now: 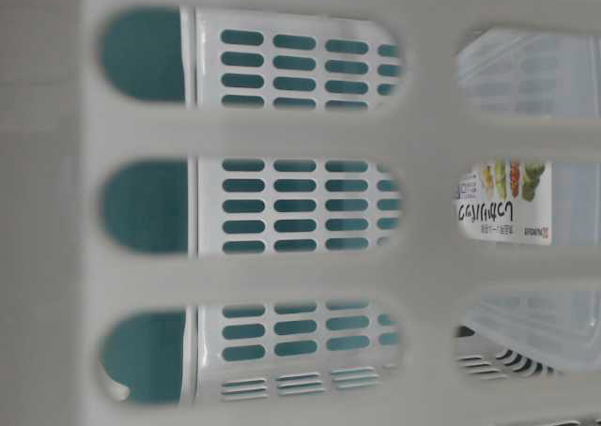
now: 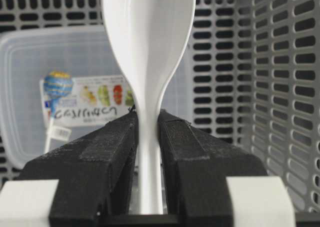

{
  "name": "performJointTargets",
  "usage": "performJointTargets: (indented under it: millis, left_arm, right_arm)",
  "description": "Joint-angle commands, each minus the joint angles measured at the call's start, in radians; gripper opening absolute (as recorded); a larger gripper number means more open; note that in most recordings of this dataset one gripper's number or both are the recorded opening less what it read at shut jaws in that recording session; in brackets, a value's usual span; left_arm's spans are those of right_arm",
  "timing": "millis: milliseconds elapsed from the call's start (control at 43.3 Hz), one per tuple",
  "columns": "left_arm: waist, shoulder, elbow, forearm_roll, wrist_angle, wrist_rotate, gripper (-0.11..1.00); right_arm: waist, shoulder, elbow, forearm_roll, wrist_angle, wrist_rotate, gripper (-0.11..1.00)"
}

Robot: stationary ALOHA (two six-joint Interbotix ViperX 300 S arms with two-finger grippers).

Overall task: Pick up the chinese spoon from the shopping basket with the left arm.
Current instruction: 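Lift the held spoon upward out of the basket with the left gripper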

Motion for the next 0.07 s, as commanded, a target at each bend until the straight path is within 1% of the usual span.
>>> performJointTargets:
  millis: [0, 46]
  left_arm:
    - [-0.005, -0.02, -0.009, 0.003, -0.003, 0.0, 0.13]
    - [-0.005, -0.02, -0.009, 0.003, -0.003, -0.002, 0.13]
  right_arm:
    - [0.002, 0.005, -0.003, 0.003, -0.009, 0.002, 0.69]
    - [0.0, 0.005, -0.003, 0.005, -0.009, 0.002, 0.69]
